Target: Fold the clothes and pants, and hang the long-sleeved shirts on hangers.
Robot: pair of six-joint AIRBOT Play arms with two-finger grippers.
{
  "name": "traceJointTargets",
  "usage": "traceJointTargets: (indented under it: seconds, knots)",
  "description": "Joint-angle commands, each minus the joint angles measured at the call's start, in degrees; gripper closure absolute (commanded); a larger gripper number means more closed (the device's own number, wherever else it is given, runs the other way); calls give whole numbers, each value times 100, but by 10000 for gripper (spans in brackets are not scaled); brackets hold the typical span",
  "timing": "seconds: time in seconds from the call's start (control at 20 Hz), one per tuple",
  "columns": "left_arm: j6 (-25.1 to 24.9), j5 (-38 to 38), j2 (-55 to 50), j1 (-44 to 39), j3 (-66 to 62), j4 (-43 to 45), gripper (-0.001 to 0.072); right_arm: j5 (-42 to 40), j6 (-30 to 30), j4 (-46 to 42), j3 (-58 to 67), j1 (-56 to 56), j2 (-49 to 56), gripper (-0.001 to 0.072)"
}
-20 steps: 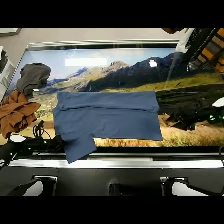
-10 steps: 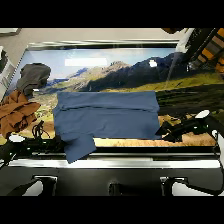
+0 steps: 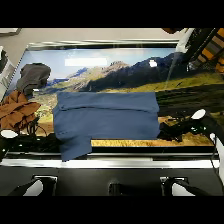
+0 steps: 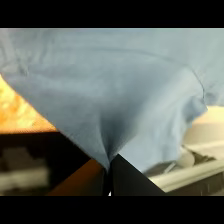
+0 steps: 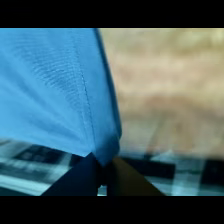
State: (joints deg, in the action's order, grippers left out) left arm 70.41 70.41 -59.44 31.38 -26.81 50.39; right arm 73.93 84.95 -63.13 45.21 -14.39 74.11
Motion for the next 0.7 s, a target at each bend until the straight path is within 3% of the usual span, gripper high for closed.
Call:
traceJointTargets:
  seconds: [0.0, 0.15, 0.3, 0.45, 0.65]
  knots:
    - [1150, 927, 662, 105, -291, 911, 691, 811, 673, -688, 7, 20, -890, 687]
    - [1617, 1172, 1700, 103, -348, 848, 691, 997, 822, -586, 7, 46, -1838, 687]
    - [1705, 741, 1775, 72, -721, 507, 691, 260, 774, -417, 129, 487, -1996, 687]
    - [1453, 201, 826, -326, -1499, 466, 691, -476, 570, -623, 811, 1075, -1130, 687]
    - [1198, -170, -1060, -935, -2870, 468, 691, -682, 616, -1115, 2153, 1292, 407, 686]
